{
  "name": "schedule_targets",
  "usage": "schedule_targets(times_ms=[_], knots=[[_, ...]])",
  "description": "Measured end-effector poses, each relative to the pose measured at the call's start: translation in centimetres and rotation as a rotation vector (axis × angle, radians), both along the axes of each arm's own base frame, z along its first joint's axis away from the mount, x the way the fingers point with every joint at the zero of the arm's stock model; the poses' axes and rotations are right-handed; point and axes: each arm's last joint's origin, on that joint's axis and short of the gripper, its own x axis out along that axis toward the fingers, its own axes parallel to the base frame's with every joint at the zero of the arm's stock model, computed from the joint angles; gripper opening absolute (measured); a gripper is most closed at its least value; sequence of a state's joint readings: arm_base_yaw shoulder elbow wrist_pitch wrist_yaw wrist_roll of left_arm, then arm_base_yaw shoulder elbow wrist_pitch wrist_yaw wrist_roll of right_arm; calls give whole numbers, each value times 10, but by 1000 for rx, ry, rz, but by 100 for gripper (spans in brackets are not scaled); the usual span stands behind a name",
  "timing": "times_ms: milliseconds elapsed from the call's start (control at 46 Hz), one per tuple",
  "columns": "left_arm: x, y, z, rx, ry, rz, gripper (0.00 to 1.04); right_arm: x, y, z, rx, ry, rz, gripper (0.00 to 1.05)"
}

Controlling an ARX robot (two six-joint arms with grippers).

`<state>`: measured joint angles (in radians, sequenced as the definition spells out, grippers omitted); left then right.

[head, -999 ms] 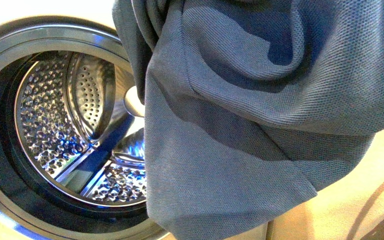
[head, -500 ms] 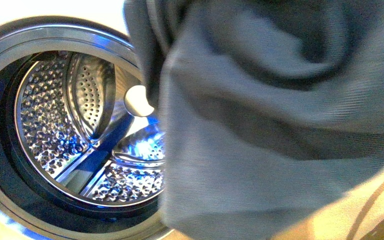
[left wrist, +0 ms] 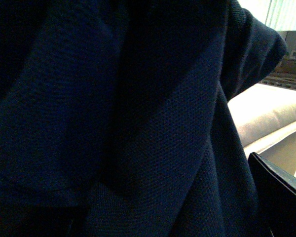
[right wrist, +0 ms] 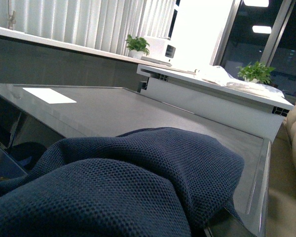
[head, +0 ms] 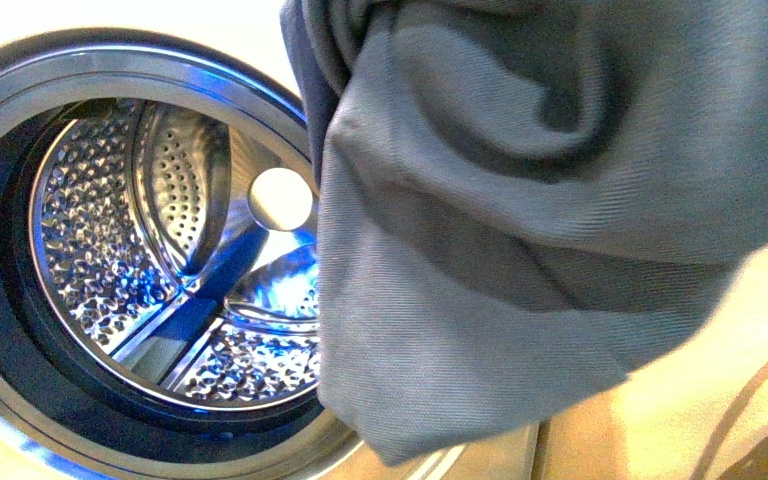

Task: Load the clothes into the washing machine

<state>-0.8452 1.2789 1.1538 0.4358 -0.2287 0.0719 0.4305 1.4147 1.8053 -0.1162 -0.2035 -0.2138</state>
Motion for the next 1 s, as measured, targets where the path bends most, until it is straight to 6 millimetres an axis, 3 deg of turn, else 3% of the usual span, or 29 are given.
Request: schedule_targets(times_ms=[195, 413, 673, 934, 999], knots=[[3, -15, -5, -19, -53, 56, 98, 0, 0, 0, 0, 0, -1, 6], [22, -8, -13, 29, -55, 230, 98, 0, 0, 0, 0, 0, 0, 6], [32, 2, -22, 59, -37, 296, 63, 0, 0, 0, 0, 0, 0, 6], [22, 19, -23, 55, -38, 269, 21, 0, 0, 0, 1, 0, 1, 6], [19, 24, -24, 43, -36, 259, 13, 0, 0, 0, 0, 0, 4, 13]])
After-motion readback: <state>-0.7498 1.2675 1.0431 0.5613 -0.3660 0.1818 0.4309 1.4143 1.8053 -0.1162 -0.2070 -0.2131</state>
